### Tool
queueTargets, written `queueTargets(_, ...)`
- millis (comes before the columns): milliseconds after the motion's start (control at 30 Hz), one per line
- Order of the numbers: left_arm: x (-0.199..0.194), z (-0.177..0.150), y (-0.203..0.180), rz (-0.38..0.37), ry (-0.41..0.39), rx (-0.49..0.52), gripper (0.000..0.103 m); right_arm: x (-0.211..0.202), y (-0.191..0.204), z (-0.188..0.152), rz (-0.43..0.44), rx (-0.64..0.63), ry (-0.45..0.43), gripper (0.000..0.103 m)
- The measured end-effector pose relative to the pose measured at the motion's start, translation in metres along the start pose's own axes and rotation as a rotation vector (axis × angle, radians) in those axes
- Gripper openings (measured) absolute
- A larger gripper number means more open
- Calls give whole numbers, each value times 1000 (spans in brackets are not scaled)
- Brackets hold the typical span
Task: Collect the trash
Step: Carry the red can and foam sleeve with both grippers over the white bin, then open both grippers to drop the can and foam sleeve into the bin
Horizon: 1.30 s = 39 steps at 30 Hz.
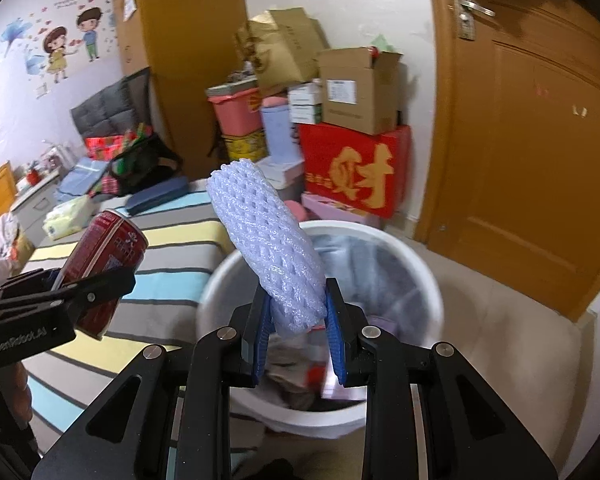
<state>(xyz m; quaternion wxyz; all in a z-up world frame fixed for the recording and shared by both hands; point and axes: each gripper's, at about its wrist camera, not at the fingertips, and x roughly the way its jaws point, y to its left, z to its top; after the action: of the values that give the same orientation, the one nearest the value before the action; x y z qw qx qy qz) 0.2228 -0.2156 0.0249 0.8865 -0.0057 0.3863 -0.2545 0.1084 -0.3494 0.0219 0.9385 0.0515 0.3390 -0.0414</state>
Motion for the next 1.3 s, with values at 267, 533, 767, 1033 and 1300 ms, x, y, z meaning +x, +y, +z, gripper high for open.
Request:
queueTargets(267,39,-2,-36,-20,57,71,53,12,-30,-5,-64,23,49,26)
queueTargets(533,71,1,-45,-36,100,68,53,32,-44,-9,-101,31,122,28)
queueTargets(767,76,3,-42,-41,97,62,57,39,-48,-11,-103,28,151,30)
queueTargets(1033,60,7,-39,-45,59,54,57,28,-47,-9,-102,31,109,48)
queueTargets(1300,32,4,-25,-20,12,31,58,16,-40,-4,-89,30,64,48)
